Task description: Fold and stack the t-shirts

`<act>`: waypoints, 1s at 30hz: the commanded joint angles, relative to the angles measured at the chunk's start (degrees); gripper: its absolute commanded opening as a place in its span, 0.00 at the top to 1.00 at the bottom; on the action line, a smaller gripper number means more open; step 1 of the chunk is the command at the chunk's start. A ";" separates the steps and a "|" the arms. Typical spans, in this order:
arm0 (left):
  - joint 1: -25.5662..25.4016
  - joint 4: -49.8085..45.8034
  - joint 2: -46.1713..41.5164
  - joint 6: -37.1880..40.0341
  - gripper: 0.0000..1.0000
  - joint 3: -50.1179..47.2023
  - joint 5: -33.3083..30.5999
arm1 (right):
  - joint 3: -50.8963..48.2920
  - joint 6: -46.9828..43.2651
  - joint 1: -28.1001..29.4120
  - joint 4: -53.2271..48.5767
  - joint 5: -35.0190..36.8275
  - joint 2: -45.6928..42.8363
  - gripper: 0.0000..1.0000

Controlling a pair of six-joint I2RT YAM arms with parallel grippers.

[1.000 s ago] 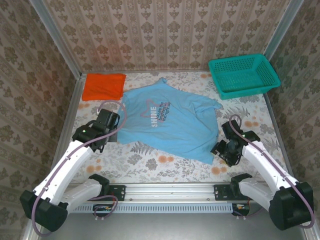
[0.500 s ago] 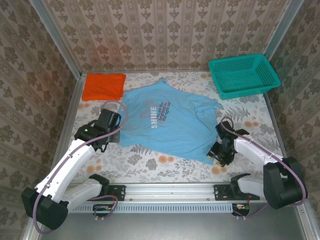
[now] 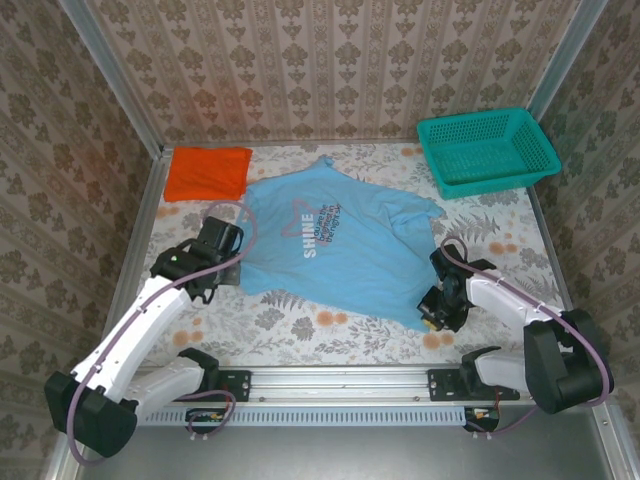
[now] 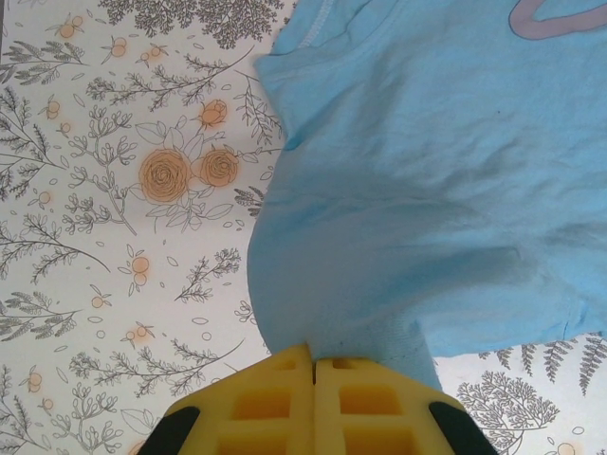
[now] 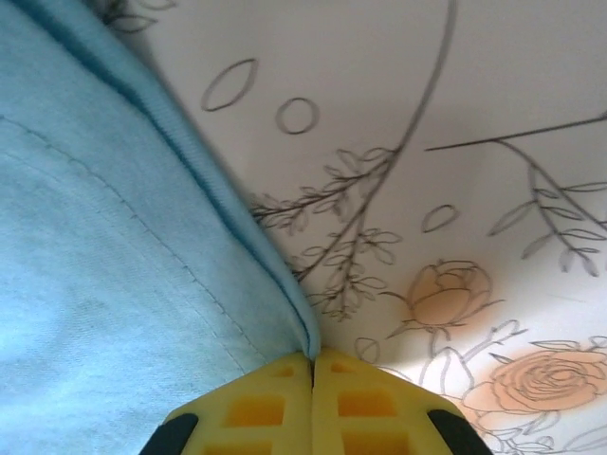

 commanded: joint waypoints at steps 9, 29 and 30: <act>1.46 -1.30 6.36 2.17 1.00 8.85 12.34 | 9.98 -3.25 -1.88 -0.92 -2.75 -3.20 1.00; 15.80 -1.62 49.79 3.65 1.00 82.41 35.26 | 84.34 -14.43 -13.38 -10.70 -5.39 28.84 1.00; 15.69 -1.51 50.11 4.96 1.00 88.33 34.33 | 93.91 -15.80 -13.31 -14.57 -4.82 30.60 1.00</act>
